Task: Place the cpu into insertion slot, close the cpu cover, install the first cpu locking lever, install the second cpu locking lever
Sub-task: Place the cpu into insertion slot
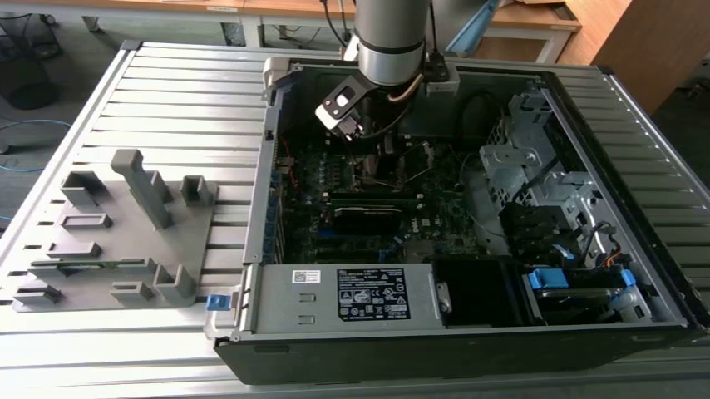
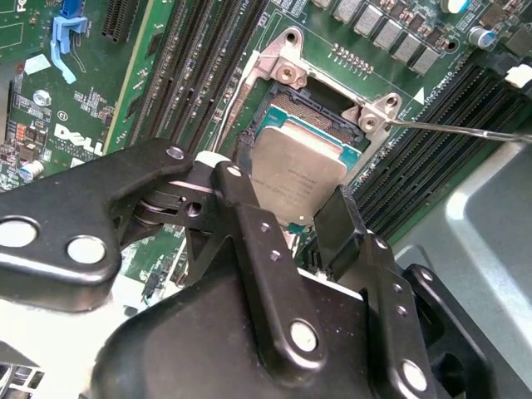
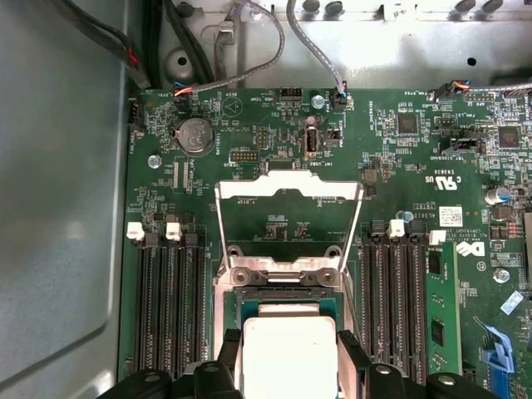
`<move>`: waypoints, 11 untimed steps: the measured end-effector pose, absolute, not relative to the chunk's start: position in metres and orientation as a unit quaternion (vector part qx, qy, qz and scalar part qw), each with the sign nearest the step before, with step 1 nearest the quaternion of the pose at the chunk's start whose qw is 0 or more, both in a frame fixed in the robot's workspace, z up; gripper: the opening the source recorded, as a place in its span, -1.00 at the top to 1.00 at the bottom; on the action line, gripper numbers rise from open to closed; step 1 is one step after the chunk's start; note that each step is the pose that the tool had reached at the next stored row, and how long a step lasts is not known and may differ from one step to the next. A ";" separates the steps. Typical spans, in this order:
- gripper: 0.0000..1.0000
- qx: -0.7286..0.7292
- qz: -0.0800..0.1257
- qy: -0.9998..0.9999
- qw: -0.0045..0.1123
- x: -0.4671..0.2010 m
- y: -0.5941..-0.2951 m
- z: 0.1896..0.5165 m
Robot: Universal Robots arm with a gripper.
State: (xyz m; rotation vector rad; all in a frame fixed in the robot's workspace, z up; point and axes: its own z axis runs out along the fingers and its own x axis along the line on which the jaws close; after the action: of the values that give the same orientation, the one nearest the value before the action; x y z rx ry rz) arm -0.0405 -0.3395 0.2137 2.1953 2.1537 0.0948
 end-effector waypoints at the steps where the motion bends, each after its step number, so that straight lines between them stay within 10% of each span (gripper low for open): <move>1: -0.07 0.713 0.031 0.700 0.032 -0.041 -0.340 0.214; 11: -0.07 0.713 0.031 0.700 0.032 -0.041 -0.340 0.213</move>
State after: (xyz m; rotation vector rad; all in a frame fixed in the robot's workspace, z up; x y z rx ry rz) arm -0.0405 -0.3395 0.2125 2.1952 2.1539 0.0947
